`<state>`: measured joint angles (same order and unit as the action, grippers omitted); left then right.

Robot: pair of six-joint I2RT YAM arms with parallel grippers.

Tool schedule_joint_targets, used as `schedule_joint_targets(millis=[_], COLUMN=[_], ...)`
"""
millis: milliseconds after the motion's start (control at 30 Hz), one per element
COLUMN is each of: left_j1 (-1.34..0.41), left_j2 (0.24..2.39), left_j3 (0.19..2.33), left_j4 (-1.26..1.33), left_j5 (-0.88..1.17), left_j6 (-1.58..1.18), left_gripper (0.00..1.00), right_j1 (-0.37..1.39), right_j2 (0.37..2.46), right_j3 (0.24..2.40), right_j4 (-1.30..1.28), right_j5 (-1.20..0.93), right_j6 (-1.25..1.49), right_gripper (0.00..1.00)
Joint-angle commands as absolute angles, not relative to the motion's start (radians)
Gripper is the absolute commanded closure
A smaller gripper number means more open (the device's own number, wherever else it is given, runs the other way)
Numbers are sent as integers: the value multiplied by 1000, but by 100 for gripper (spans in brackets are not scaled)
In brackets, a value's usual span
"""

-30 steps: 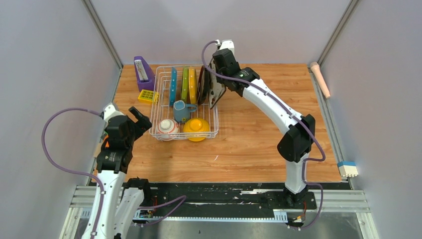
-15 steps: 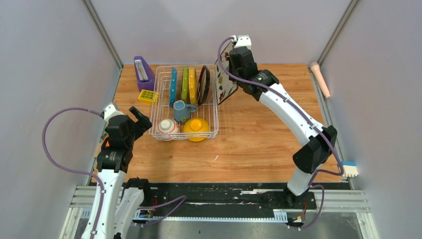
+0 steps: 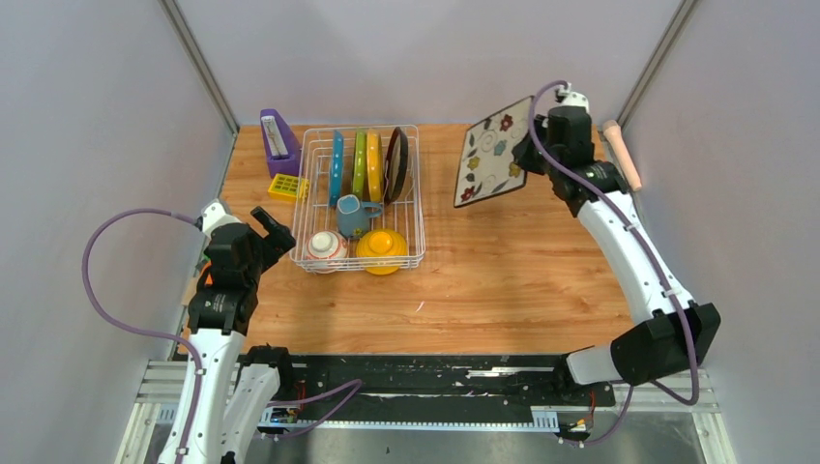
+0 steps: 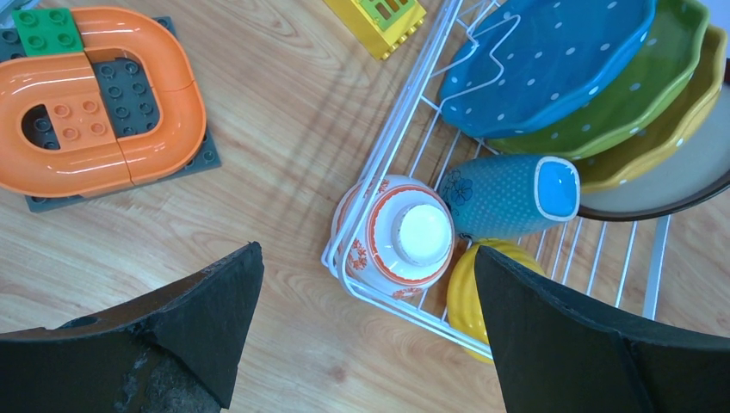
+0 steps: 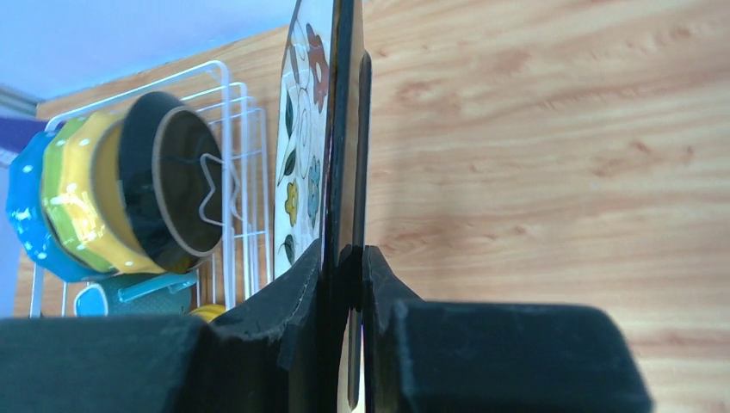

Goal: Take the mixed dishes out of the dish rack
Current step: Pick up the plate from the dish rack, then place the plate at the center of the board.

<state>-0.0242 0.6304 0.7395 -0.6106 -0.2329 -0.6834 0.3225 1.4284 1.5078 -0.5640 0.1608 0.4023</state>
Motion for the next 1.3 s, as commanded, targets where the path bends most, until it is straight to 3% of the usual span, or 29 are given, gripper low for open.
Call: schedule_joint_targets(millis=[0, 267, 467, 767, 1000, 1267], left_j1=[-20, -20, -20, -35, -283, -394], left_j2=[632, 693, 824, 932, 880, 845], left_j3=[768, 793, 868, 857, 907, 840], left_j4=[-588, -434, -266, -69, -270, -333], left_j5=[-223, -82, 57, 390, 204, 195], left_j6=[-694, -723, -718, -728, -653, -733], left_gripper=[0, 0, 0, 0, 0, 0], right_j1=[191, -16, -72, -136, -204, -244], right_j2=[1265, 1095, 949, 737, 817, 888], right_j3=[1423, 1109, 868, 706, 564, 474], right_j4=[-316, -241, -172, -137, 83, 183], right_j5=[-39, -250, -350, -369, -594, -854], right_j6=[567, 662, 695, 610, 668, 702], right_gripper=[100, 100, 100, 100, 100, 100])
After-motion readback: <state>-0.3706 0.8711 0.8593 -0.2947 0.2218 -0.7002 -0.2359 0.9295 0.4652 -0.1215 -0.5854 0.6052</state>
